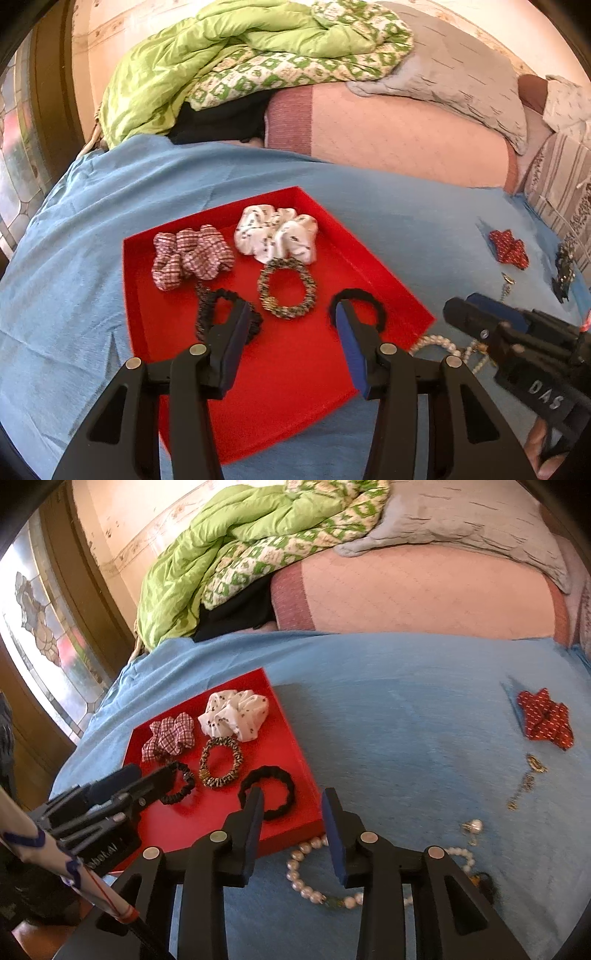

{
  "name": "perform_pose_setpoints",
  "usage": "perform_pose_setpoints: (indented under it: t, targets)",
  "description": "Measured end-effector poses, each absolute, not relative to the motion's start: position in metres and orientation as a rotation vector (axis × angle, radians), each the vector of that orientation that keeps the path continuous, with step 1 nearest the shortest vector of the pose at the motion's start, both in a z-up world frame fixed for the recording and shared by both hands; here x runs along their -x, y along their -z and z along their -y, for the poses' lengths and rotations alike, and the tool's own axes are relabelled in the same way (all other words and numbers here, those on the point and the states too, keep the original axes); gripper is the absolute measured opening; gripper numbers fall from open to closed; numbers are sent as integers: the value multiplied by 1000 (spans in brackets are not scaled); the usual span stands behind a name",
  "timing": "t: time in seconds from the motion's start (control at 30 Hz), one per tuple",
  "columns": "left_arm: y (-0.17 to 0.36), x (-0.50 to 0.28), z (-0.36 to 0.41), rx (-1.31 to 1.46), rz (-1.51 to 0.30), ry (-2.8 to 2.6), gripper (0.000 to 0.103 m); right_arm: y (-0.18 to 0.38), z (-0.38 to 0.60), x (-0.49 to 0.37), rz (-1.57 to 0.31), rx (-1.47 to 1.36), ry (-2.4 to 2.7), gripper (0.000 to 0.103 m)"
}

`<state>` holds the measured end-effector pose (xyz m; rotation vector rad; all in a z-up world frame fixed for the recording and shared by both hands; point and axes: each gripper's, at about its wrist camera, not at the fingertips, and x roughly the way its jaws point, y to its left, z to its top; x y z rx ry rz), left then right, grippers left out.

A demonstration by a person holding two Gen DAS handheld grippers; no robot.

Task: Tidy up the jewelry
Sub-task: 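Move both grippers back toward the pearl bracelet and pearl earring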

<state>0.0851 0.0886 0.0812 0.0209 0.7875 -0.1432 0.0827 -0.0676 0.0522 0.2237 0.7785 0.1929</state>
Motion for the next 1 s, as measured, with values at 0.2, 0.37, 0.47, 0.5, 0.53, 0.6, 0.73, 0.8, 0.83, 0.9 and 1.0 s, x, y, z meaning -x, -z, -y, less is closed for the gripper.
perform_pose_setpoints:
  t: [0.2, 0.37, 0.47, 0.5, 0.53, 0.6, 0.73, 0.8, 0.83, 0.9, 1.0]
  targets:
    - [-82, -74, -74, -35, -785, 178, 48, -63, 95, -52, -756, -248, -155, 39]
    - [-81, -68, -65, -57, -789, 200, 48, -61, 124, -27, -769, -284, -110, 40]
    - [-80, -66, -63, -70, -791, 203, 48, -57, 139, -15, -783, -304, -85, 40]
    - [-80, -67, -63, -71, -793, 203, 48, -55, 142, -11, -788, -306, -79, 41]
    - [-79, -67, -63, -71, -796, 203, 48, -53, 145, -9, -793, -306, -73, 41]
    - [-79, -68, -64, -71, -803, 202, 48, -49, 151, -9, -807, -297, -63, 42]
    - [-77, -71, -69, -52, -827, 222, 48, -43, 166, -10, -818, -310, -43, 42]
    - [-75, -71, -71, -28, -844, 249, 48, -40, 174, -12, -820, -322, -34, 42]
    - [-74, -72, -72, -14, -856, 263, 48, -39, 179, -14, -823, -328, -24, 42]
    - [-70, -73, -68, 12, -887, 312, 48, -35, 186, -18, -831, -350, -14, 42]
    - [-64, -69, -53, 14, -920, 401, 48, -30, 195, -26, -846, -392, -7, 42]
